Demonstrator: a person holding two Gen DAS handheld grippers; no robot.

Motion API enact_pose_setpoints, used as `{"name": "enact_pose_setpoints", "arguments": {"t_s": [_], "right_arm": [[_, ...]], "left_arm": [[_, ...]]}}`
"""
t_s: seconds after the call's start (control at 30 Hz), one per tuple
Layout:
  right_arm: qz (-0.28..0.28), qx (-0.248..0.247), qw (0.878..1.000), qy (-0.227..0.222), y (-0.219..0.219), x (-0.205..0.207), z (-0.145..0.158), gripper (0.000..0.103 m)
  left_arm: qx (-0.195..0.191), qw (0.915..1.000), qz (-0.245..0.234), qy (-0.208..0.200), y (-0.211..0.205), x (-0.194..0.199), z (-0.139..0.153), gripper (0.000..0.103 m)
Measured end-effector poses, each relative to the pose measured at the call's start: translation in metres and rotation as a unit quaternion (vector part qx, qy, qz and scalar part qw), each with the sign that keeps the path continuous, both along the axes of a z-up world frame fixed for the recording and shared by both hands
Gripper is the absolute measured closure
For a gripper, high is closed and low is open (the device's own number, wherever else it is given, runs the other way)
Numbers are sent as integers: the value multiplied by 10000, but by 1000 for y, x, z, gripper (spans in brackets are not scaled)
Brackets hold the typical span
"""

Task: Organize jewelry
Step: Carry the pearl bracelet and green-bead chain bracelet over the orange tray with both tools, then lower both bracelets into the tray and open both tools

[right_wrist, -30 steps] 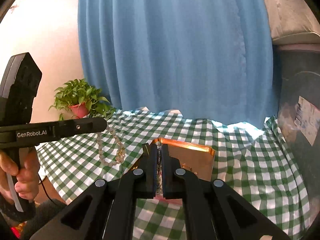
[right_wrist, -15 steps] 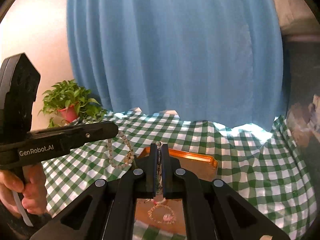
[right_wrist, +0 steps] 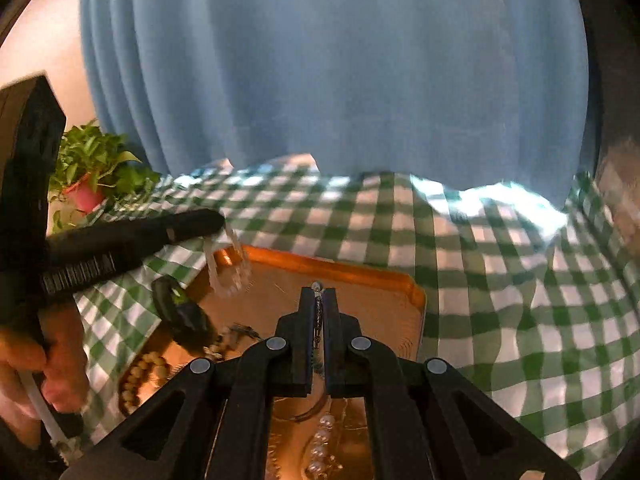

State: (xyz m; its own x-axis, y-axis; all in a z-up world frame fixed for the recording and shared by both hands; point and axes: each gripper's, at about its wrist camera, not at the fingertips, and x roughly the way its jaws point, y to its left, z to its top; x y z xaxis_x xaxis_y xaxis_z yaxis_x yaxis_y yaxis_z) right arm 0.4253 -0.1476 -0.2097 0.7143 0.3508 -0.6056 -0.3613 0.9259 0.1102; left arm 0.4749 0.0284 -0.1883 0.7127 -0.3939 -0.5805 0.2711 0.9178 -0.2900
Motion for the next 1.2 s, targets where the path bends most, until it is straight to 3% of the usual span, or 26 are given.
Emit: {"name": "enact_pose_setpoints", "arguments": {"t_s": [0.13,0.2,0.33,0.43,0.63,0.73,0.77,0.83,0.87,0.9,0.93,0.97,1.1,1.2], "right_arm": [[-18,435,9986,297,-5,20,-19,100],[36,606,9976,342,-1,26,-21,100],[65,446,9986,281,9,30,-19,100],[-109,233,9989,401,6,33,-28,100],[-388,30,9974,610,-4,36,-41,100],[-555,-178,9957,724,-3,38,-50,100],[-770,-422,9937,698,-3,37,-52,100],[-1128,-862,9885,529,-1,34,-51,87],[-1166,-904,9877,512,-2,33,-50,82],[-1092,-779,9895,537,-5,32,-49,70],[-1044,-654,9907,584,-8,32,-49,63],[-996,-508,9916,648,-11,32,-49,62],[-957,-311,9919,778,-15,26,-47,58],[-837,-228,9932,781,-11,14,-45,58]], "left_arm": [[-632,9968,-29,482,10,20,-26,97],[-674,9963,5,526,10,23,-28,97],[-46,9973,241,690,6,34,-40,97],[134,9936,384,1055,10,41,-58,97],[1245,9860,541,973,-8,35,-69,97],[1376,9835,691,952,-11,34,-71,97],[1356,9834,746,952,-10,34,-70,94],[1317,9827,851,982,-6,35,-68,86],[1318,9824,903,964,-4,33,-66,67],[1319,9825,948,910,-3,32,-64,38],[1314,9830,1002,799,-3,28,-60,26],[1297,9837,1048,673,-2,25,-55,20],[1330,9860,918,413,-11,2,-34,19],[1673,9829,698,324,-22,-26,-27,18]]}}
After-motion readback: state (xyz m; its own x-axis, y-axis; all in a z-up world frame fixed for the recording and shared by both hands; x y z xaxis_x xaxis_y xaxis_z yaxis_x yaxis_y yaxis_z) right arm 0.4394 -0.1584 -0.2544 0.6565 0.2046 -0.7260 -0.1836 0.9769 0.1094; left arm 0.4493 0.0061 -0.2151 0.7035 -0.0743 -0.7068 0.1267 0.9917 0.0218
